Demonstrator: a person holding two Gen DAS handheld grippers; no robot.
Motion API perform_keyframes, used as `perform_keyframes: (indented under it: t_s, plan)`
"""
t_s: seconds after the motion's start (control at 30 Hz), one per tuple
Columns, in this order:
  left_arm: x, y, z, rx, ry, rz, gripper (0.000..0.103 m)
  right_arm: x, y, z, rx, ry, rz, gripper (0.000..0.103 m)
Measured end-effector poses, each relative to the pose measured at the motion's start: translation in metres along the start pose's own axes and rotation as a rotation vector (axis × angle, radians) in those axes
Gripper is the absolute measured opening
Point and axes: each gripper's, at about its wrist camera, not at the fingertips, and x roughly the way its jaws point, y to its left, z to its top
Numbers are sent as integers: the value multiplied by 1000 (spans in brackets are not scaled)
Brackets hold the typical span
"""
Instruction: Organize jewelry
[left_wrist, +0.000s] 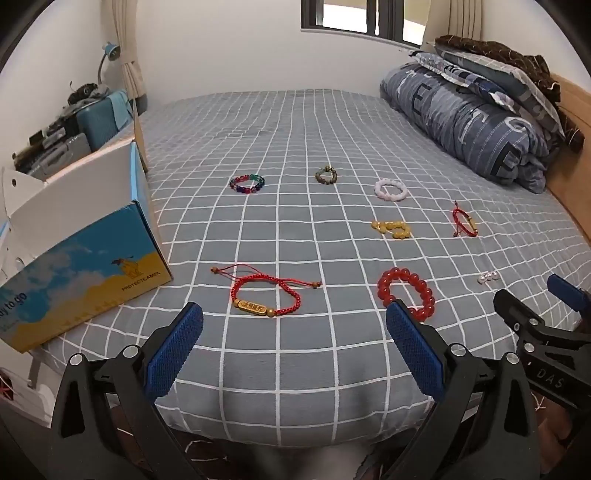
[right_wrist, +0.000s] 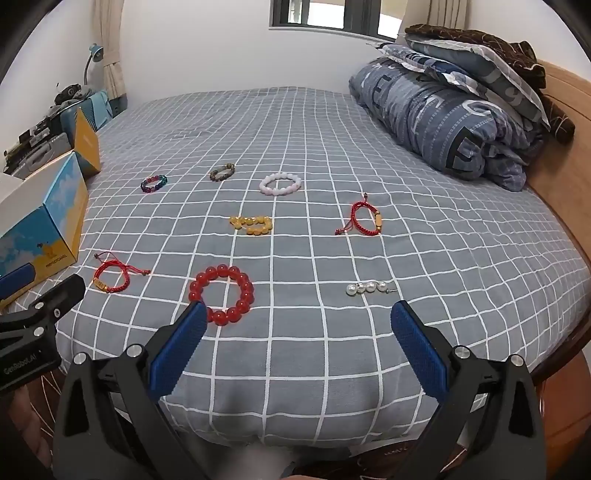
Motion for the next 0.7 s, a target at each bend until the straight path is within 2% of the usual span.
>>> perform_keyframes:
  t_s: [0.33, 0.7]
  plan:
    - [0, -4, -1, -4, 3, -14, 97, 0, -4, 1, -4, 8, 38, 96]
    - [4, -4, -3, -6, 20, -53, 97, 0, -6, 1, -3, 9, 38, 96]
